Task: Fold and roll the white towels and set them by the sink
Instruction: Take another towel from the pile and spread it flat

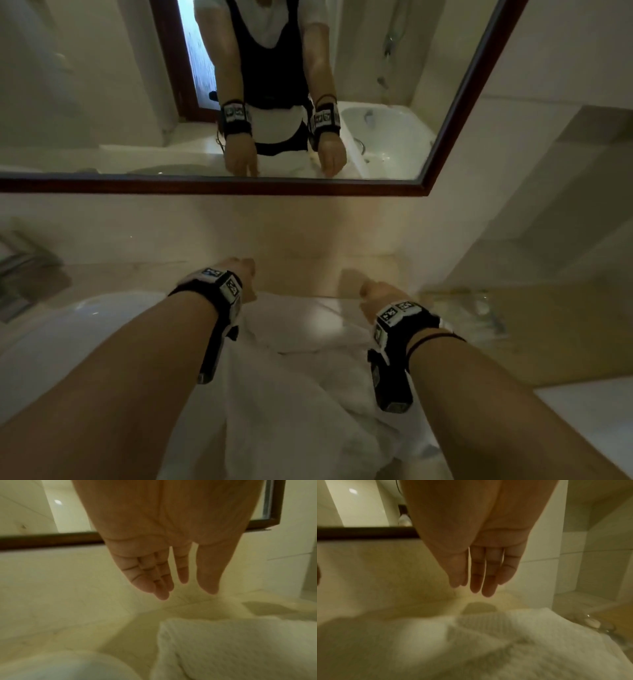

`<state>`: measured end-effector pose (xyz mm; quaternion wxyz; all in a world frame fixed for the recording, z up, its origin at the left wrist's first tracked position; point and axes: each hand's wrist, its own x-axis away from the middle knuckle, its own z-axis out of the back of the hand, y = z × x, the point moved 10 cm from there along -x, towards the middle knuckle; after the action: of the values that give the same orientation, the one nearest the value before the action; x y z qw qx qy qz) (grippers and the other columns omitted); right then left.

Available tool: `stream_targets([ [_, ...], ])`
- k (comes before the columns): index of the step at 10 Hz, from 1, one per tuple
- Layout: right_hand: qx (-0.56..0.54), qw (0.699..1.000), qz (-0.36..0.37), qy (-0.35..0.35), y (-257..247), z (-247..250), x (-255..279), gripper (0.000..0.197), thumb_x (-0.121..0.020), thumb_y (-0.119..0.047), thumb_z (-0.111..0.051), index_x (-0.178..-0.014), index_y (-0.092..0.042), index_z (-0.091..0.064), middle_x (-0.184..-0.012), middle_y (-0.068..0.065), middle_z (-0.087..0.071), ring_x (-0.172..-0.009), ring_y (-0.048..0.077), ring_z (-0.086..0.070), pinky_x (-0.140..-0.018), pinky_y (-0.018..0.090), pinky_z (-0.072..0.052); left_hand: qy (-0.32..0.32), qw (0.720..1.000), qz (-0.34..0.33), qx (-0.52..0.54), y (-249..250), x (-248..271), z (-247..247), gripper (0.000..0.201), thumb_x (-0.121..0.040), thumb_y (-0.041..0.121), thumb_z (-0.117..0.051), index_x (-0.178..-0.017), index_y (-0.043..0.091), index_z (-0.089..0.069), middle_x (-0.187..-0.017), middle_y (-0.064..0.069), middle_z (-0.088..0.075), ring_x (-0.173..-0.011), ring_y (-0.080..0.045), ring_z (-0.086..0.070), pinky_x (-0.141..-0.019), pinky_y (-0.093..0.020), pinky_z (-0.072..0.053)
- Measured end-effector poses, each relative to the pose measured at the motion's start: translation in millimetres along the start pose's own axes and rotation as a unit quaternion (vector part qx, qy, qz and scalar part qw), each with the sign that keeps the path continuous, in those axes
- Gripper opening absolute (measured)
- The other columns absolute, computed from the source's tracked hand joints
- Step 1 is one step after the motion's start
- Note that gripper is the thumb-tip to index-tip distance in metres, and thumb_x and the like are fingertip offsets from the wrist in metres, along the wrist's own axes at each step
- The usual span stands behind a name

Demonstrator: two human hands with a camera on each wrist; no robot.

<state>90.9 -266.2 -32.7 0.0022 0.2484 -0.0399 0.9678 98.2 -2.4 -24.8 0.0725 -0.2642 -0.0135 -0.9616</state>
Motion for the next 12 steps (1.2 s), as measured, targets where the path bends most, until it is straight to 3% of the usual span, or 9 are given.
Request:
stream_targets([
  [2,0.047,0.993,-0.014,-0.103,33,-89,-11,0.074,-0.085,-0.031,-0.064,-0.145,-0.025,-0.020,-0.147,0.009,-0.025,-0.135,0.034,-0.031,-0.109,0.047,-0.034,-0.103,0.988,-0.114,-0.033,75,-6,-89,0.084,-0.080,0.043,-0.070,-0.146,0.025,-0.021,-0.148,-0.006,-0.024,-0.132,-0.029,-0.036,-0.107,-0.038,-0.035],
  [3,0.033,0.993,-0.013,-0.113,47,-99,-14,0.079,-0.085,-0.033,-0.065,-0.147,-0.025,-0.017,-0.146,0.010,-0.020,-0.136,0.034,-0.027,-0.111,0.046,-0.030,-0.099,0.986,-0.108,-0.086,83,-13,-129,0.109,-0.066,0.047,-0.081,-0.148,0.035,-0.010,-0.153,0.002,-0.013,-0.136,-0.030,-0.032,-0.110,-0.041,-0.035],
  [4,0.040,0.995,-0.020,-0.094,50,-96,-24,0.070,-0.088,-0.040,-0.058,-0.146,-0.021,-0.023,-0.149,0.010,-0.025,-0.139,0.032,-0.026,-0.115,0.046,-0.023,-0.108,0.987,-0.095,-0.074,83,-20,-140,0.104,-0.069,0.040,-0.080,-0.148,0.031,-0.012,-0.155,-0.005,-0.019,-0.133,-0.030,-0.037,-0.107,-0.040,-0.039],
  [6,0.082,0.996,-0.010,0.015,65,-73,-31,0.061,-0.082,-0.052,-0.056,-0.136,-0.028,-0.042,-0.146,-0.002,-0.037,-0.134,0.027,-0.036,-0.109,0.048,-0.032,-0.158,0.980,-0.080,-0.094,68,-78,-189,0.064,-0.061,0.050,-0.070,-0.121,0.038,-0.050,-0.123,0.009,-0.056,-0.096,-0.019,-0.059,-0.086,-0.037,-0.052],
  [7,0.055,0.997,-0.013,0.046,63,-62,-30,0.050,-0.090,-0.049,-0.043,-0.135,-0.027,-0.044,-0.146,-0.001,-0.038,-0.133,0.026,-0.037,-0.111,0.045,-0.030,-0.115,0.983,-0.104,-0.102,82,-24,-140,0.063,-0.080,0.035,-0.065,-0.136,0.035,-0.036,-0.140,0.004,-0.044,-0.118,-0.025,-0.052,-0.096,-0.037,-0.046],
  [9,0.037,0.998,-0.046,0.015,63,-68,-33,0.049,-0.088,-0.049,-0.045,-0.131,-0.026,-0.049,-0.141,0.001,-0.045,-0.130,0.026,-0.041,-0.110,0.041,-0.030,-0.145,0.977,-0.141,-0.065,88,-6,-121,0.010,-0.094,0.020,-0.046,-0.103,0.023,-0.049,-0.108,-0.003,-0.048,-0.090,-0.022,-0.046,-0.080,-0.028,-0.036],
  [10,-0.050,0.996,-0.059,0.049,58,-39,-33,0.031,-0.097,-0.022,-0.040,-0.124,-0.015,-0.054,-0.124,0.011,-0.058,-0.114,0.029,-0.055,-0.092,0.036,-0.044,-0.093,0.983,-0.127,-0.097,79,-18,-87,0.034,-0.098,0.018,-0.040,-0.131,0.020,-0.046,-0.134,-0.007,-0.047,-0.117,-0.026,-0.050,-0.095,-0.029,-0.039],
  [11,-0.203,0.964,-0.047,0.164,50,11,-38,0.033,-0.100,-0.022,-0.036,-0.131,-0.017,-0.047,-0.128,0.011,-0.056,-0.116,0.030,-0.053,-0.092,0.034,-0.042,0.043,0.999,-0.008,-0.021,56,-14,-6,0.048,-0.096,0.012,-0.035,-0.143,0.019,-0.028,-0.142,-0.010,-0.034,-0.119,-0.032,-0.050,-0.094,-0.038,-0.044],
  [12,-0.335,0.914,0.041,0.224,30,36,-44,0.059,-0.098,-0.022,-0.046,-0.150,-0.021,-0.018,-0.156,0.006,-0.022,-0.140,0.022,-0.029,-0.109,0.022,-0.023,0.167,0.978,0.052,0.118,31,-21,33,0.062,-0.092,0.003,-0.039,-0.147,0.022,-0.017,-0.154,-0.007,-0.008,-0.121,-0.034,-0.047,-0.096,-0.041,-0.044],
])
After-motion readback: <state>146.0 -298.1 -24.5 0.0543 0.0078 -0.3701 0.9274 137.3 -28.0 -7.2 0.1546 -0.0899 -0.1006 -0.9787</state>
